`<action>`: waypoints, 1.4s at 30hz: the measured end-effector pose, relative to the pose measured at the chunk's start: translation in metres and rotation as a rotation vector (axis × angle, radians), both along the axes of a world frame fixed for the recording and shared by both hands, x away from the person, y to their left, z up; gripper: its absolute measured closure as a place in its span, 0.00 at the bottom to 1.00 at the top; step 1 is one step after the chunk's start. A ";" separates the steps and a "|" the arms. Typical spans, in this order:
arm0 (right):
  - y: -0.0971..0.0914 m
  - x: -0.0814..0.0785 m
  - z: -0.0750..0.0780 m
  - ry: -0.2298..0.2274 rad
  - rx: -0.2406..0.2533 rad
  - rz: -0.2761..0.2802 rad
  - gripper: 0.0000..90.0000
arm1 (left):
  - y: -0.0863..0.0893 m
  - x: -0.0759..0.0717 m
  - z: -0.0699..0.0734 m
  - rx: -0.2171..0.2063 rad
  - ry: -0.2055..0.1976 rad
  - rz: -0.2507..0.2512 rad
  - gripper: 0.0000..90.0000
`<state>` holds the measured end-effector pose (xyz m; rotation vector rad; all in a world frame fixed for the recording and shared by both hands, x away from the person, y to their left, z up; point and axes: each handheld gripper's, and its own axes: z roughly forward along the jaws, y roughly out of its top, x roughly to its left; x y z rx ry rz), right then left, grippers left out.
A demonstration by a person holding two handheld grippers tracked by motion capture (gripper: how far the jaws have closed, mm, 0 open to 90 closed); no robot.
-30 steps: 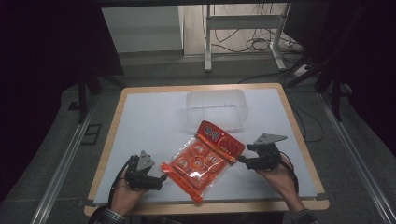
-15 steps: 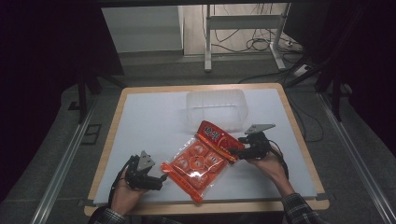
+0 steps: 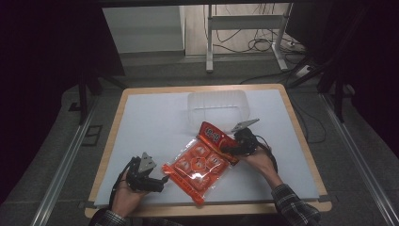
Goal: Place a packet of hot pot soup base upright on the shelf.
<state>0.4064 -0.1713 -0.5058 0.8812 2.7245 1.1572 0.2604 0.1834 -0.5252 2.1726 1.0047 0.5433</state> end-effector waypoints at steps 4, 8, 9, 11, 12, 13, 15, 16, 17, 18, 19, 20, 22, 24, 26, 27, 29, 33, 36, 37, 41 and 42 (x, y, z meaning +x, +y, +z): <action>0.008 0.002 -0.003 0.008 -0.010 0.015 0.72 | 0.000 0.000 0.000 0.000 -0.003 0.000 0.07; 0.019 0.004 -0.009 0.022 -0.055 0.009 0.88 | 0.000 0.000 0.000 0.001 -0.004 -0.001 0.07; 0.020 0.004 -0.008 0.035 -0.050 0.012 0.98 | 0.000 -0.001 0.000 0.001 -0.005 -0.001 0.07; 0.020 0.003 -0.007 0.040 -0.045 0.010 0.99 | 0.000 -0.001 0.000 0.000 -0.005 -0.001 0.07; 0.021 0.001 -0.006 0.033 -0.051 0.007 0.99 | 0.000 -0.001 0.000 0.000 -0.005 -0.001 0.07; 0.021 0.000 -0.004 0.031 -0.054 0.004 0.99 | 0.000 -0.001 0.000 0.000 -0.005 -0.001 0.07; 0.019 -0.001 0.000 0.045 -0.041 0.001 0.99 | 0.000 -0.001 0.001 -0.001 -0.007 0.000 0.07; 0.018 -0.002 0.002 0.048 -0.032 -0.004 0.99 | 0.000 -0.001 0.001 0.000 -0.009 0.000 0.07; 0.016 -0.002 0.005 0.049 -0.020 -0.003 0.99 | 0.000 -0.001 0.001 0.000 -0.010 0.001 0.07; 0.015 -0.003 0.007 0.047 -0.013 -0.004 0.99 | 0.000 -0.001 0.001 -0.001 -0.010 0.002 0.07; 0.013 -0.004 0.010 0.042 -0.006 -0.006 0.99 | 0.000 -0.001 0.001 -0.001 -0.010 0.002 0.07; 0.012 -0.005 0.014 0.038 0.003 -0.005 0.99 | 0.000 -0.001 0.001 0.000 -0.010 0.003 0.07; 0.010 -0.008 0.021 0.031 0.018 -0.008 0.99 | 0.000 -0.001 0.001 0.001 -0.013 0.006 0.07; 0.008 -0.013 0.034 0.027 0.042 -0.005 0.99 | 0.001 -0.001 0.002 -0.005 -0.018 0.011 0.07; 0.007 -0.015 0.038 0.026 0.050 -0.003 0.99 | 0.001 -0.001 0.002 -0.003 -0.022 0.015 0.07; 0.007 -0.017 0.042 0.023 0.057 0.001 0.99 | 0.002 -0.001 0.003 -0.003 -0.022 0.017 0.07; 0.006 -0.022 0.049 0.019 0.070 0.006 0.99 | 0.002 -0.001 0.003 -0.009 -0.024 0.023 0.06; 0.004 -0.027 0.062 0.035 0.112 0.011 0.99 | 0.003 -0.001 0.003 -0.016 -0.023 0.026 0.06; 0.004 -0.030 0.068 0.041 0.139 0.020 0.99 | 0.003 -0.001 0.004 -0.019 -0.025 0.026 0.06; 0.005 -0.032 0.074 0.044 0.155 0.032 0.99 | 0.003 -0.001 0.004 -0.020 -0.025 0.026 0.05; 0.007 -0.035 0.081 0.050 0.172 0.044 0.99 | 0.003 -0.001 0.004 -0.019 -0.028 0.029 0.05; 0.009 -0.036 0.087 0.056 0.180 0.046 0.99 | 0.004 -0.001 0.004 -0.020 -0.028 0.030 0.05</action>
